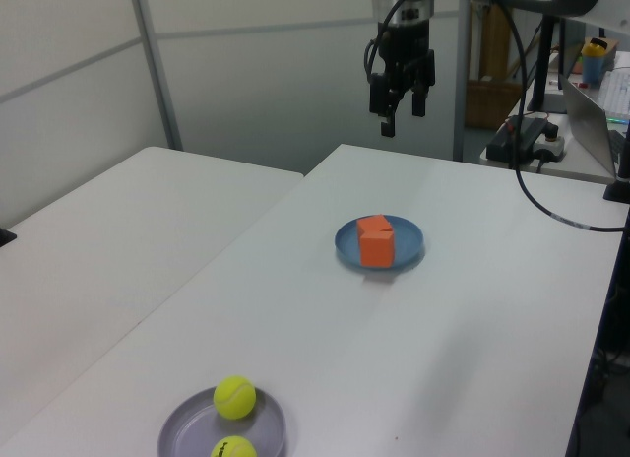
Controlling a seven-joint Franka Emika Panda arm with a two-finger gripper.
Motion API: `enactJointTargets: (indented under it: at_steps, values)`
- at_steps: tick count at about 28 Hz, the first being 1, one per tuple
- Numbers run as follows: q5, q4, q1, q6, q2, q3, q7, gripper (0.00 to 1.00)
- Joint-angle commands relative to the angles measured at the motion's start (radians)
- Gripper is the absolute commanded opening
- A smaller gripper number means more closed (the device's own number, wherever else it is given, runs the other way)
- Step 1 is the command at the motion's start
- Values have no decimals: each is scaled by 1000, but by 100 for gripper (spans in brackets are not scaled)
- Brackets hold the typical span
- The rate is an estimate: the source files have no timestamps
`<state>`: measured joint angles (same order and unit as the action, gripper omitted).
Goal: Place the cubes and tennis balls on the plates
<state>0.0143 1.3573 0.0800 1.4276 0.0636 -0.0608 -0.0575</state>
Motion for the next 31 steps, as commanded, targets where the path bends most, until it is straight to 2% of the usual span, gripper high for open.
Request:
enactJointTargets:
  at_steps: [1,6,10,13,19,31]
  values:
    - [13,11,-3,1,-22,4,19,100]
    - [-2,11,-2,-7,-18,6,22,100]
    - [-42,11,18,-6,-16,12,53,100]
    - [-31,11,20,-3,-11,10,62,100]
    - [-42,11,43,1,1,12,62,100]
    - [-40,11,41,-1,1,10,65,100]
